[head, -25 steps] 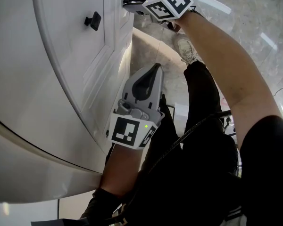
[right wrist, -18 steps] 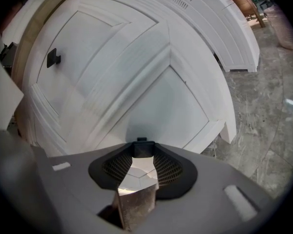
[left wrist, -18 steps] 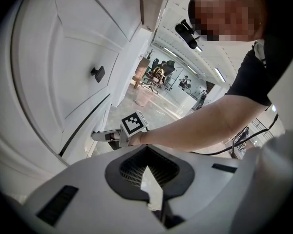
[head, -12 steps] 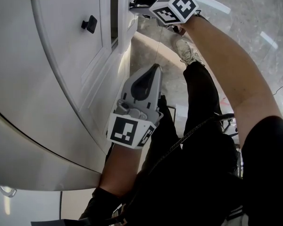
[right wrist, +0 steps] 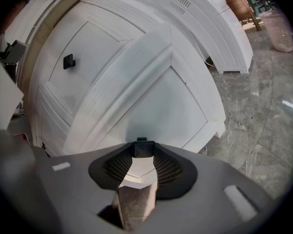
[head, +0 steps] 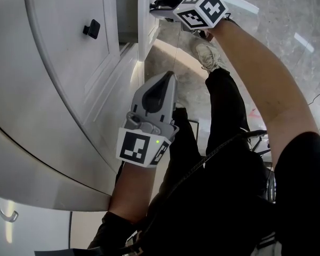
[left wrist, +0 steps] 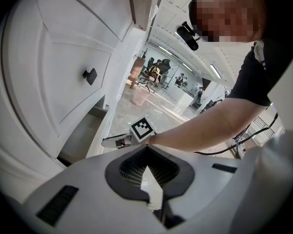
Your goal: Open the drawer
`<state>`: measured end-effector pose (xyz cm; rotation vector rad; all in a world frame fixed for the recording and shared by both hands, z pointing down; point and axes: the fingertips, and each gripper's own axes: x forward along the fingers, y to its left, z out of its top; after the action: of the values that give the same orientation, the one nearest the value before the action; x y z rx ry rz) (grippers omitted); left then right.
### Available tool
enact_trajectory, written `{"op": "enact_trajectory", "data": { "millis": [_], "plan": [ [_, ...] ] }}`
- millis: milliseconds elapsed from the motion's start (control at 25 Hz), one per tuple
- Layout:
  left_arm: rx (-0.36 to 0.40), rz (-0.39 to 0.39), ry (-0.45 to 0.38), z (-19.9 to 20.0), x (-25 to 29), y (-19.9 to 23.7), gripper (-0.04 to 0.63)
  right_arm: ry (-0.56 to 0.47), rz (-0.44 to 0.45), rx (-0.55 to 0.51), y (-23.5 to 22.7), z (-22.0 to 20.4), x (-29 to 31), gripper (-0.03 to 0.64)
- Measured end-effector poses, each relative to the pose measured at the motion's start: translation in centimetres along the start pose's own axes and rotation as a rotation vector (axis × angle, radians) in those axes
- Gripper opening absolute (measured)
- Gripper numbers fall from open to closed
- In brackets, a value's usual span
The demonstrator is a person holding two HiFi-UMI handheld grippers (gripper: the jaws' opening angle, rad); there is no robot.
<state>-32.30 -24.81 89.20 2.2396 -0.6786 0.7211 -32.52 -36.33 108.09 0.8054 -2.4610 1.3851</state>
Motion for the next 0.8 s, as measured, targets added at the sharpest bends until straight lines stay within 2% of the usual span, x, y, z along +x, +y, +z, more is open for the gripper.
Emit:
{"op": "enact_trajectory", "data": {
  "millis": [800],
  "plan": [
    [0.033, -0.016, 0.002, 0.1, -0.4, -0.8, -0.009, -0.003, -0.027, 0.01, -0.6, -2.3, -4.0, 0.13]
  ]
}}
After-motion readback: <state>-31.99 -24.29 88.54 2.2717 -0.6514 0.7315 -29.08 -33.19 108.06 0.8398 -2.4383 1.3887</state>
